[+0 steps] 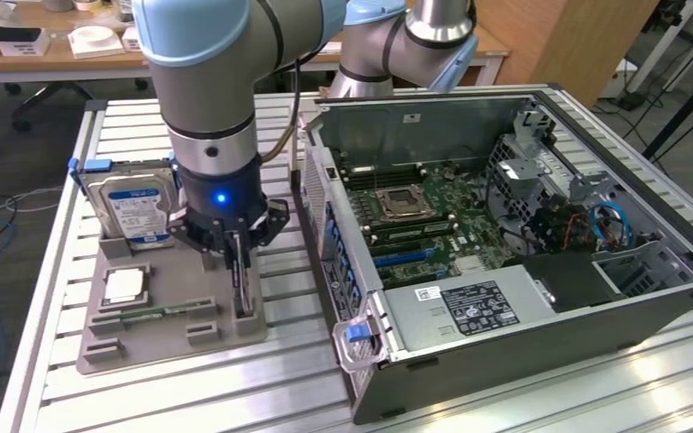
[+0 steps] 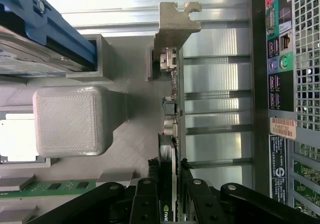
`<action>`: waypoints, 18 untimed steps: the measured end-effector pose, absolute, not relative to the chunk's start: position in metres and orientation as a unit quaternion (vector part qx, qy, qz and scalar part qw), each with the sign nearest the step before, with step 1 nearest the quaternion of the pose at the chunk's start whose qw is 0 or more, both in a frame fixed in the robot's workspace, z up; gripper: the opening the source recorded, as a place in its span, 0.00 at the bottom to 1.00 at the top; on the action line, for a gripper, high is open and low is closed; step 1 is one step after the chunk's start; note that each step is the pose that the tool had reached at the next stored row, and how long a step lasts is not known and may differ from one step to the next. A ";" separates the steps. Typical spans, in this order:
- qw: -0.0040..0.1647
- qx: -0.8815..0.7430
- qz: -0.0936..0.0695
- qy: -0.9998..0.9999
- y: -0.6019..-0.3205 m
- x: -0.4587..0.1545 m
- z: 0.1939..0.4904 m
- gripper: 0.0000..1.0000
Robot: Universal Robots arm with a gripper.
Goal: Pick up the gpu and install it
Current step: 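Pick up the gpu and move the gpu toward the slot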
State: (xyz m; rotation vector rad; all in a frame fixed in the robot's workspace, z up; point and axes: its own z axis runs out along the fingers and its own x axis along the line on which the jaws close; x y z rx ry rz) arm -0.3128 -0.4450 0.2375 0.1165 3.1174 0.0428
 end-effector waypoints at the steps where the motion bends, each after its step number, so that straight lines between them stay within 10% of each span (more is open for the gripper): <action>1: 0.011 0.037 0.014 0.999 -0.445 -0.313 0.238 0.27; 18: 0.011 0.037 0.014 0.999 -0.445 -0.313 0.241 0.27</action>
